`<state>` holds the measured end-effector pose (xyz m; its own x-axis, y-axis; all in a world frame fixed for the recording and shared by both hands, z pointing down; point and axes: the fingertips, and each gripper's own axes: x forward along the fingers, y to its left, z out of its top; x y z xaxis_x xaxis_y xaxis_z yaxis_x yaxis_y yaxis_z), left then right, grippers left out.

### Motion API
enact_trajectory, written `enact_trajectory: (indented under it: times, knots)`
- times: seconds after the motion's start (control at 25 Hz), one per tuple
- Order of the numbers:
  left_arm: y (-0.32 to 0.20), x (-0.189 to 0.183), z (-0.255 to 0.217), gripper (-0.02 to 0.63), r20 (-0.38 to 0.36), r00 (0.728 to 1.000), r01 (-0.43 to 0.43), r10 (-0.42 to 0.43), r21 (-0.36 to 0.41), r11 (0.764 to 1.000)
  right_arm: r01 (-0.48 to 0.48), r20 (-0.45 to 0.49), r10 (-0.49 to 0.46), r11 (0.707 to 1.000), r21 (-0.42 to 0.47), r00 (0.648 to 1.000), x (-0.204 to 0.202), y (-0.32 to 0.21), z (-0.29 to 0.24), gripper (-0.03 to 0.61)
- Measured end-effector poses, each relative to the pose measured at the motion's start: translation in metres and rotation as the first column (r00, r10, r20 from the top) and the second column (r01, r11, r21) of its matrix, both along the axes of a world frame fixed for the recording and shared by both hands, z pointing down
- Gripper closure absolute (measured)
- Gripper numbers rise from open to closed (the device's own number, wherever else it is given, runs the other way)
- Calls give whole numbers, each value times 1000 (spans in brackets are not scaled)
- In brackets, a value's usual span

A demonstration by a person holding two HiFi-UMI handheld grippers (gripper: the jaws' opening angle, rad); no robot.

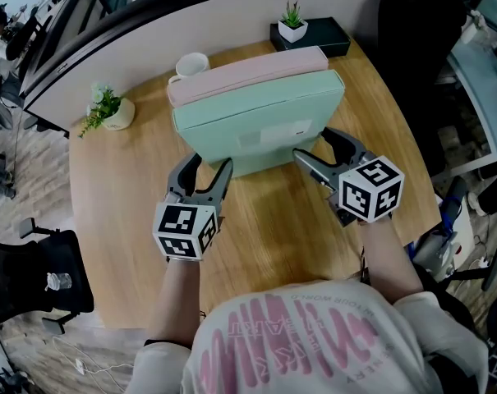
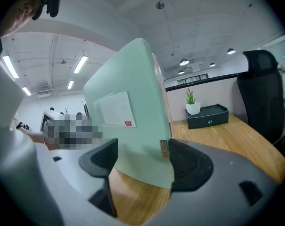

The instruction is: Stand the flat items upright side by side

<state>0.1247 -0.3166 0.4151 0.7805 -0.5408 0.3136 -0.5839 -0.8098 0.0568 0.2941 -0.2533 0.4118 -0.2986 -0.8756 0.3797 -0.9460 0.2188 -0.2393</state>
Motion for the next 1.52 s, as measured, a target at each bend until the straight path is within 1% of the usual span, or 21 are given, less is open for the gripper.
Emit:
enact_trajectory:
  times: [0.28, 0.52, 0.64, 0.72, 0.84, 0.88, 0.92, 0.96, 1.0, 1.04, 1.12, 1.2, 1.28, 1.36, 1.4, 1.44, 1.48, 1.52]
  knots:
    - [4, -3, -1, 371, 0, 1000, 9, -9, 9, 1000, 7, 7, -7, 1000, -7, 1000, 2, 1, 3, 242]
    - [6, -12, -9, 370, -31, 998, 54, -54, -4, 999, -5, 27, 5, 1000, 14, 1000, 6, 3, -6, 238]
    - [8, -20, -15, 371, -65, 993, 97, -98, -18, 995, -39, 52, 37, 999, 34, 998, 15, 7, -14, 238]
    - [10, -29, -17, 376, -84, 987, 137, -139, -28, 990, -75, 86, 72, 996, 42, 994, 26, 12, -18, 238]
    - [20, -43, -14, 388, -96, 974, 202, -206, -50, 978, -113, 124, 109, 993, 23, 986, 39, 24, -15, 240]
    - [25, -47, -11, 394, -100, 969, 222, -228, -63, 973, -112, 127, 110, 994, 6, 986, 41, 30, -10, 253]
    - [32, -50, -7, 402, -105, 963, 239, -247, -82, 968, -105, 130, 106, 994, -13, 986, 41, 35, -6, 283]
    - [40, -50, -3, 409, -112, 959, 250, -261, -107, 962, -98, 136, 101, 995, -31, 985, 41, 40, -1, 310]
    - [49, -48, 3, 418, -120, 955, 254, -270, -136, 958, -92, 149, 98, 995, -49, 984, 39, 45, 4, 322]
    - [58, -45, 8, 425, -129, 953, 251, -273, -166, 954, -89, 165, 100, 993, -71, 981, 38, 50, 10, 340]
    - [81, -35, 19, 440, -146, 953, 230, -264, -217, 949, -91, 199, 115, 988, -124, 973, 34, 60, 24, 430]
    - [102, -24, 29, 457, -147, 956, 211, -252, -250, 945, -87, 228, 124, 982, -165, 966, 28, 70, 37, 475]
    - [119, -17, 37, 485, -135, 956, 217, -261, -274, 937, -82, 239, 129, 978, -194, 962, 21, 79, 48, 521]
    - [131, -14, 44, 540, -129, 947, 244, -294, -308, 920, -87, 242, 138, 974, -211, 960, 15, 87, 57, 563]
    - [135, -13, 45, 572, -134, 940, 258, -314, -326, 910, -88, 249, 142, 973, -213, 958, 12, 91, 60, 581]
    - [139, -11, 46, 594, -144, 932, 269, -333, -342, 900, -88, 263, 143, 974, -210, 954, 9, 94, 60, 581]
    - [143, -10, 45, 611, -156, 924, 277, -349, -355, 893, -86, 282, 142, 976, -201, 949, 6, 96, 59, 581]
    - [146, -10, 44, 612, -164, 918, 286, -362, -362, 888, -82, 305, 137, 979, -184, 943, 1, 99, 57, 581]
